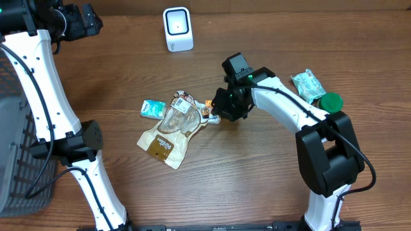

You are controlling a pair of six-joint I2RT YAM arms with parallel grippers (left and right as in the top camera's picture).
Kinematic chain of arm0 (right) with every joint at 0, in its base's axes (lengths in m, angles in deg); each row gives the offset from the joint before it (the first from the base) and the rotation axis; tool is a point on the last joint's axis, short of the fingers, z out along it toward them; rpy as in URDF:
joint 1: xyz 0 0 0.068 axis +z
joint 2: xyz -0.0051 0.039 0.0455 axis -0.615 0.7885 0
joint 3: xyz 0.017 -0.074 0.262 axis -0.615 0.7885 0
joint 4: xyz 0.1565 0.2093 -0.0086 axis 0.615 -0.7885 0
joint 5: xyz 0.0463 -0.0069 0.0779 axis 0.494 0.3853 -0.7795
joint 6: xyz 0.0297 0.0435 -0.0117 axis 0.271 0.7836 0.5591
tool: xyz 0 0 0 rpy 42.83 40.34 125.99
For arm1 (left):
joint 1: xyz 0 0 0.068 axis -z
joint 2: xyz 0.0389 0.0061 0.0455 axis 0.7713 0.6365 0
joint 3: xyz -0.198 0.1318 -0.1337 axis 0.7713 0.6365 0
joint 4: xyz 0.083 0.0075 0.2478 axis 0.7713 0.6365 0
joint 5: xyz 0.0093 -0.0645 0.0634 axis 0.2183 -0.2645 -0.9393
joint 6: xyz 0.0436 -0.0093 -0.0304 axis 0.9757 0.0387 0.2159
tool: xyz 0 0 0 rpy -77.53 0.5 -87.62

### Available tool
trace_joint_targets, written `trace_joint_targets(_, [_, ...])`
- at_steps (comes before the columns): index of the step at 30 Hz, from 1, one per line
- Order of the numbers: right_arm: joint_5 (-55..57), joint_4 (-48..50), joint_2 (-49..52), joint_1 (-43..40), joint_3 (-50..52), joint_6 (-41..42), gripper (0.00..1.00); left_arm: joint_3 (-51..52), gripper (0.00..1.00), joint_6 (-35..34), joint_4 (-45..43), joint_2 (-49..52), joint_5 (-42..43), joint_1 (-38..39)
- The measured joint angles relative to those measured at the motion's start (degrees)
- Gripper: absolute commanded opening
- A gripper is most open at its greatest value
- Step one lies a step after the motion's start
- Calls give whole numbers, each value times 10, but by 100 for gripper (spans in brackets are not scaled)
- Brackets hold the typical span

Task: Scan the item barcode
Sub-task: 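Reach the right gripper to the orange snack pack and grasp it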

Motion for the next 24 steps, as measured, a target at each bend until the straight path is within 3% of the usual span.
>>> trace_joint_targets(20, [12, 32, 29, 0, 21, 42, 28, 0, 100, 0, 0, 0, 0, 0])
trace_joint_targets(23, [12, 36, 29, 0, 21, 43, 5, 0, 99, 0, 0, 0, 0, 0])
trace_joint_targets(24, [12, 36, 29, 0, 21, 45, 4, 0, 100, 0, 0, 0, 0, 0])
